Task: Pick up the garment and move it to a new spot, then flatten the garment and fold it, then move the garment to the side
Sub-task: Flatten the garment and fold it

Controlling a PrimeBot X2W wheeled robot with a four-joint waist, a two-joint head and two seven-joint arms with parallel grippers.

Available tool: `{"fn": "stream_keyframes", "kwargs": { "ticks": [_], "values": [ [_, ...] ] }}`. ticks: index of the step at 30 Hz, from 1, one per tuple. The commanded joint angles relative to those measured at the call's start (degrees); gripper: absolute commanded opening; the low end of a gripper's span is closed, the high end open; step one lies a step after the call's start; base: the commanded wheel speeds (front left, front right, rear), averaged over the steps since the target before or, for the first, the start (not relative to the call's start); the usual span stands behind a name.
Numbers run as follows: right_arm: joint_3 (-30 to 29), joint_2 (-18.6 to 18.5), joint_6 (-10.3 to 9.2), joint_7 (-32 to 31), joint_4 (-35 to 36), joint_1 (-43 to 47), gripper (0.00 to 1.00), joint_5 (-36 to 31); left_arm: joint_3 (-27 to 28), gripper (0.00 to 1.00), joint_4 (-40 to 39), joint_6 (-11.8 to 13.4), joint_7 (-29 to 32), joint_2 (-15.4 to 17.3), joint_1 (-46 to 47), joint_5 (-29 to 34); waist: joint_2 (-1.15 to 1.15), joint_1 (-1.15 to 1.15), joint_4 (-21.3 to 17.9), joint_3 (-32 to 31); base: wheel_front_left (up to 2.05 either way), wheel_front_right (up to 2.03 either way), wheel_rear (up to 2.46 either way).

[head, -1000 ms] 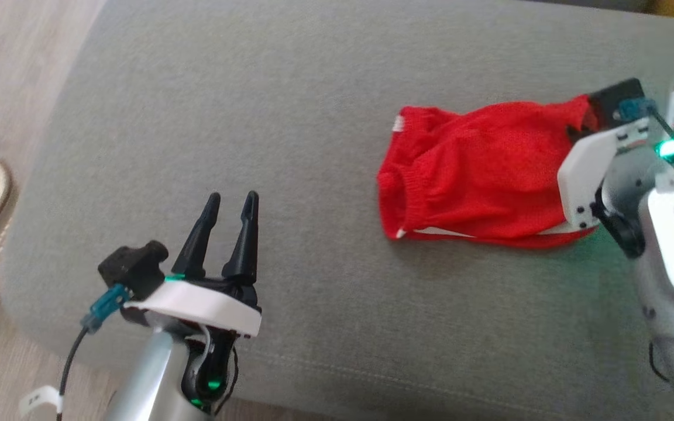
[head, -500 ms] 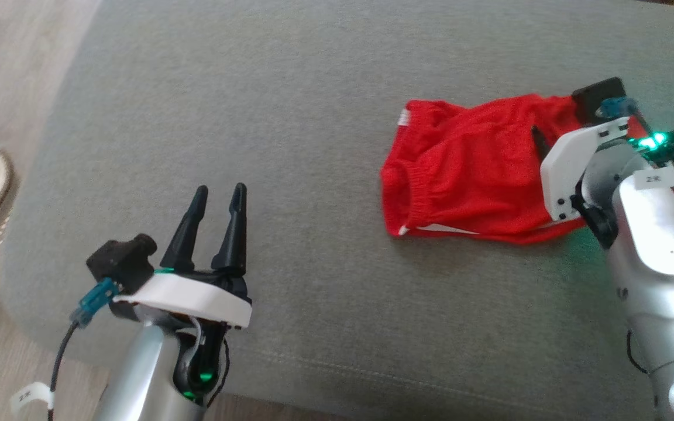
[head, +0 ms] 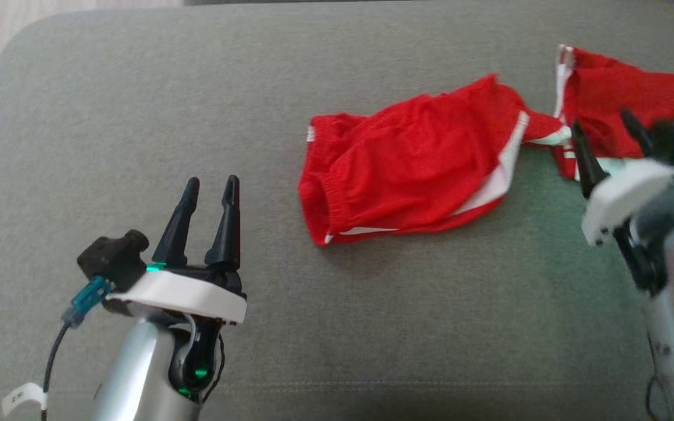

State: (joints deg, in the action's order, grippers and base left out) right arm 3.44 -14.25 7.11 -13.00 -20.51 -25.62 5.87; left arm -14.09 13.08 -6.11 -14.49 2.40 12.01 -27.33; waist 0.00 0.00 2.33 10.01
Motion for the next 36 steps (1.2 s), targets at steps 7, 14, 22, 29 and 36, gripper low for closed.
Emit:
{"fn": "stream_keyframes", "kwargs": {
  "ticks": [7, 14, 22, 29, 36],
  "values": [
    [-2.41, 2.56, 0.37, 3.58, 7.55, 7.21, 1.00, 1.82, 0.50, 1.00, -1.15, -0.41, -0.51, 0.48, 1.21, 0.45, 0.00, 0.00, -3.07, -0.24, 0.00, 0.00, 0.00],
    [-3.45, 3.88, 0.37, 5.15, 8.94, 8.16, 1.00, 1.55, -3.74, 1.00, 2.21, -1.08, -0.51, 0.48, 2.08, 1.01, 0.00, 0.00, -4.14, 0.12, 0.00, 0.00, 0.00],
    [-4.01, 4.75, 0.37, 5.60, 8.58, 7.83, 1.00, 1.20, -13.08, 1.00, 7.85, -1.35, -0.51, 2.10, 4.64, 4.60, 0.00, 0.00, -5.15, 0.54, 0.00, 0.00, 0.00],
    [-4.34, 5.78, 0.37, 5.86, 7.86, 7.37, 1.00, 1.18, -16.19, 1.00, 12.10, -1.36, -0.51, 3.91, 7.21, 8.89, 0.00, 0.00, -6.21, 0.83, 0.00, 0.00, 0.00],
    [-4.18, 6.04, 0.37, 6.08, 7.54, 6.74, 1.00, 1.20, -16.58, 1.00, 16.61, -1.33, -0.51, 3.65, 9.12, 11.26, 0.00, 0.00, -6.92, 1.32, 0.00, 0.00, 0.00]
  ]
}}
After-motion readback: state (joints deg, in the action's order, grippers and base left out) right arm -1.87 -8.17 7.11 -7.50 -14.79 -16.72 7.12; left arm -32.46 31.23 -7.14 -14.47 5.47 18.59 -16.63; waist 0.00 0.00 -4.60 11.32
